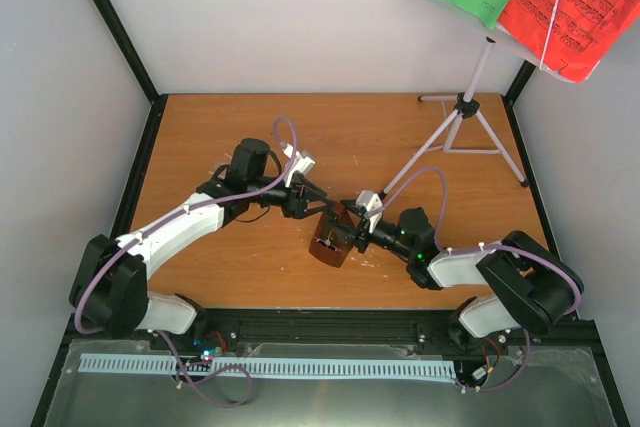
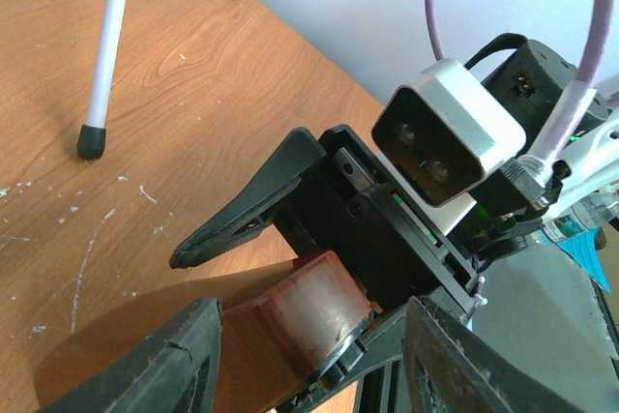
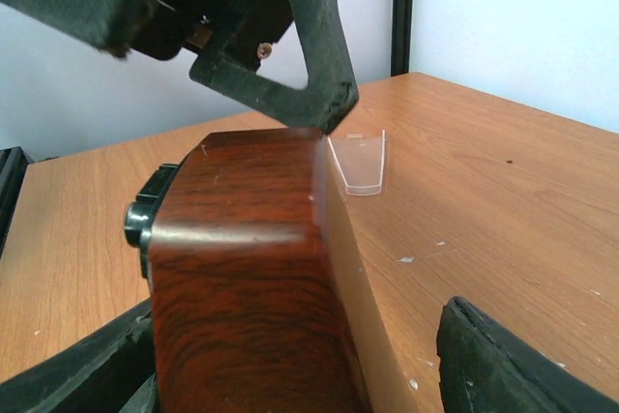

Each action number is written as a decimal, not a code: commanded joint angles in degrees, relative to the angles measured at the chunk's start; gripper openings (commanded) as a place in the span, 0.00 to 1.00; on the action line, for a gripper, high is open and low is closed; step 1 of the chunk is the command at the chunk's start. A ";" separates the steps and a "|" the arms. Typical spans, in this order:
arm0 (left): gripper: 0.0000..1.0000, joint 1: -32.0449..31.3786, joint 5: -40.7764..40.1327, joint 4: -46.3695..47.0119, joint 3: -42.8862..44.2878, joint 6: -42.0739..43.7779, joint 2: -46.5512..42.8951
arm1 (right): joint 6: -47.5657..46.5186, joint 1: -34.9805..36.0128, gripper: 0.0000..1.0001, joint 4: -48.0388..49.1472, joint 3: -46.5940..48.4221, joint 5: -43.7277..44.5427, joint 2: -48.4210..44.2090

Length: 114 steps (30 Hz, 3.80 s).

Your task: Pack up the instrument practice props

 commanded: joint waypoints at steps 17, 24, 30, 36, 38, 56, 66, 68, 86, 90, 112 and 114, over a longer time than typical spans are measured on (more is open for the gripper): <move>0.46 -0.19 1.89 1.18 1.78 -2.45 4.86 | -1.08 0.40 0.70 -3.37 1.61 5.28 -0.89; 0.44 -0.20 2.13 1.12 1.79 -2.38 5.16 | -0.82 0.40 0.71 -3.59 1.61 6.38 -1.39; 0.44 -0.20 1.88 0.84 1.87 -2.15 5.17 | -0.49 0.40 0.73 -1.94 0.73 7.20 -1.23; 0.44 -0.15 1.87 0.86 1.87 -2.10 5.15 | -0.12 0.40 0.74 -0.15 -0.52 9.28 -1.36; 0.44 -0.19 1.87 0.86 1.87 -2.11 5.19 | -0.10 0.39 0.74 0.19 -0.75 9.22 -1.29; 0.53 -0.18 3.58 1.35 1.78 -1.57 4.80 | -0.58 0.40 0.83 -3.14 1.83 8.46 -0.89; 0.89 -0.19 -4.90 2.90 -0.08 0.91 -1.52 | -0.49 0.40 1.00 -2.79 -0.34 8.03 -7.56; 0.89 -0.20 -6.60 3.07 -0.70 2.39 -2.44 | -0.53 0.40 1.00 -2.87 -1.12 8.23 -10.50; 0.93 -8.85 -16.56 0.52 0.11 10.71 4.53 | 0.66 0.31 1.00 -12.75 -10.73 47.10 -37.36; 0.93 -10.12 -16.24 1.44 -0.73 10.91 4.72 | 0.74 0.32 1.00 -12.72 -10.78 46.61 -37.29; 0.66 -10.12 -19.85 0.78 -0.42 10.63 4.73 | 1.56 0.33 1.00 -11.31 -10.74 46.95 -34.19; 0.64 -10.13 -19.69 0.73 -0.40 10.71 4.68 | 1.58 0.31 1.00 -11.31 -10.75 46.99 -34.14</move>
